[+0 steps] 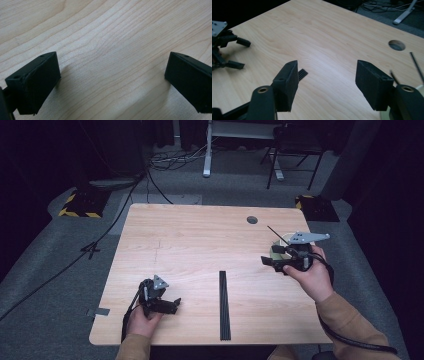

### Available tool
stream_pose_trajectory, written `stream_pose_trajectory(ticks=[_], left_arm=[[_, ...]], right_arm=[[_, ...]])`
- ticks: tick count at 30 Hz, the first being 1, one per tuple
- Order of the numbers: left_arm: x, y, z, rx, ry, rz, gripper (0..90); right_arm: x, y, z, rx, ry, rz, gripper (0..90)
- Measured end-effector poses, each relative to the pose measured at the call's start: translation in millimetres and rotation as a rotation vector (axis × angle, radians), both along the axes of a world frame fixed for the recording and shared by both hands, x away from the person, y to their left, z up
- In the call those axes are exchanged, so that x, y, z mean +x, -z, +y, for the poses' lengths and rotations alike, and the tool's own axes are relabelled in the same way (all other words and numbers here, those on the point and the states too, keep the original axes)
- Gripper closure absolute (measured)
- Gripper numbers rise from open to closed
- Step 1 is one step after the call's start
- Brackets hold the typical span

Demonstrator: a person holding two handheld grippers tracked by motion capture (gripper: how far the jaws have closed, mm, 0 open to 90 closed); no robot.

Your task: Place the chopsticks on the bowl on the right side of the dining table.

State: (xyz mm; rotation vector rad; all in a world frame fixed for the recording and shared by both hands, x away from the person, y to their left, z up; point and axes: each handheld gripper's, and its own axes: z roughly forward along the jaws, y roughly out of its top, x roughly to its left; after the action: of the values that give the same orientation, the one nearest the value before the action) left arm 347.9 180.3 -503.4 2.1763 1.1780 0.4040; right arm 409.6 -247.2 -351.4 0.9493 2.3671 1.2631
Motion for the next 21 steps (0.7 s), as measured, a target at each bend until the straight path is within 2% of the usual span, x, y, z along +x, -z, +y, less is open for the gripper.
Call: stream_pose_trajectory(ticks=[8,18,21], left_arm=[[1.1,-0.2,0.4,0.006,0.007,-0.007,0.3],[1.4,0.0,0.2,0.001,0.010,-0.003,0.3],[1.3,-0.1,0.2,0.004,0.007,-0.005,0.3]], right_arm=[[-10.5,17.4,25.4,-0.002,-0.054,0.039,32.0],[-22.5,59.9,51.9,-0.036,-0.100,0.112,28.3],[-26.0,69.5,57.2,-0.047,-0.107,0.112,27.5]])
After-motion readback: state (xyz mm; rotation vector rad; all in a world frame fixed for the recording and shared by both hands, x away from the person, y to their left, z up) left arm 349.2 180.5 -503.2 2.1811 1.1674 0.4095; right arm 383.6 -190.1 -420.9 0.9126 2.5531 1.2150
